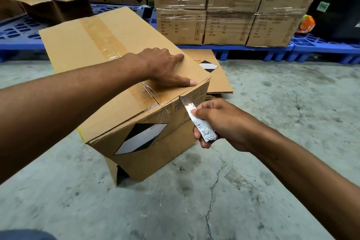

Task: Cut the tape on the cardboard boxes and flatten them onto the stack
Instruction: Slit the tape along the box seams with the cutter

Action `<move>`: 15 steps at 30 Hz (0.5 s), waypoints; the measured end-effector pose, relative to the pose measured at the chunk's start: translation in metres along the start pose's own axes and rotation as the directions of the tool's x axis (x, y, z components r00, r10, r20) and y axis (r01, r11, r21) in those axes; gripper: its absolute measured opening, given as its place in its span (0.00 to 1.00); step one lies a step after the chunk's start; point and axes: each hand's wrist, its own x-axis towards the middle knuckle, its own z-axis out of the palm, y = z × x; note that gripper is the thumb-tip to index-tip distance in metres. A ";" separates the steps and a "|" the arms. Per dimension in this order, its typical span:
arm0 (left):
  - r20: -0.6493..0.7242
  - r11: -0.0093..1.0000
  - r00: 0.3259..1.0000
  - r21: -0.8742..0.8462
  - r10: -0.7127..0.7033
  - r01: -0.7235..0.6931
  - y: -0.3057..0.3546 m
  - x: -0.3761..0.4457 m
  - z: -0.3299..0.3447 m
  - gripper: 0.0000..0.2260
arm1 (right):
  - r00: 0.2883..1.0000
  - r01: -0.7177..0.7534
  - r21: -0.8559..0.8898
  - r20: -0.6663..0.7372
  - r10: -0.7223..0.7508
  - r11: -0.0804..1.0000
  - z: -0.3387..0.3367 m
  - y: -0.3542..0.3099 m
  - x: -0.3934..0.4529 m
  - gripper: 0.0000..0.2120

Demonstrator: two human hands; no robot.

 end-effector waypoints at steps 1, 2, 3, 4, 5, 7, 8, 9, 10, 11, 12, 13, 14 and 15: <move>0.001 1.000 1.000 0.000 0.000 0.000 -0.001 0.000 0.000 0.48 | 1.000 0.003 0.006 -0.001 -0.003 1.000 0.001 0.000 0.001 0.08; 0.002 1.000 1.000 -0.001 0.000 0.000 -0.001 0.000 0.000 0.49 | 1.000 0.008 0.010 -0.001 -0.008 1.000 0.002 -0.001 0.002 0.08; 0.006 1.000 1.000 -0.004 0.000 0.000 -0.002 0.001 0.000 0.49 | 1.000 0.013 0.010 -0.002 -0.013 1.000 0.003 -0.001 0.004 0.08; 0.009 1.000 1.000 -0.009 0.000 0.000 -0.003 0.001 0.000 0.50 | 1.000 0.018 0.008 -0.003 -0.018 1.000 0.004 0.000 0.006 0.09; 0.011 1.000 1.000 -0.013 0.001 0.000 -0.004 0.001 0.001 0.50 | 1.000 0.023 0.003 -0.004 -0.023 1.000 0.006 0.000 0.007 0.10; 0.005 1.000 1.000 -0.021 -0.001 0.001 -0.005 0.002 0.003 0.50 | 0.999 0.043 -0.014 -0.001 -0.043 0.999 0.010 0.001 0.012 0.11; 0.001 1.000 1.000 -0.031 -0.005 0.005 -0.005 0.002 0.004 0.50 | 0.998 0.059 -0.024 0.003 -0.058 0.998 0.013 0.002 0.014 0.12; -0.001 0.999 1.000 -0.044 -0.012 0.012 -0.006 0.002 0.005 0.50 | 0.997 0.075 -0.034 0.006 -0.075 0.997 0.015 0.003 0.016 0.13; -0.003 0.998 1.000 -0.060 -0.022 0.022 -0.006 0.001 0.006 0.50 | 0.996 0.092 -0.044 0.009 -0.091 0.995 0.017 0.004 0.017 0.14; -0.005 0.997 1.000 -0.071 -0.030 0.029 -0.006 0.001 0.007 0.49 | 0.994 0.105 -0.055 0.013 -0.104 0.993 0.018 0.004 0.017 0.14; -0.005 0.996 0.999 -0.078 -0.035 0.035 -0.006 0.001 0.008 0.49 | 0.993 0.114 -0.065 0.021 -0.113 0.991 0.019 0.005 0.016 0.14; -0.005 0.996 0.999 -0.080 -0.038 0.038 -0.006 0.001 0.008 0.49 | 0.993 0.120 -0.072 0.029 -0.118 0.990 0.019 0.005 0.015 0.14; -0.005 0.996 0.999 -0.081 -0.039 0.039 -0.004 0.001 0.009 0.49 | 0.992 0.122 -0.075 0.036 -0.120 0.990 0.018 0.005 0.014 0.14; -0.002 0.996 0.999 -0.081 -0.041 0.041 -0.004 0.002 0.009 0.49 | 0.992 0.122 -0.077 0.042 -0.119 0.990 0.018 0.006 0.014 0.14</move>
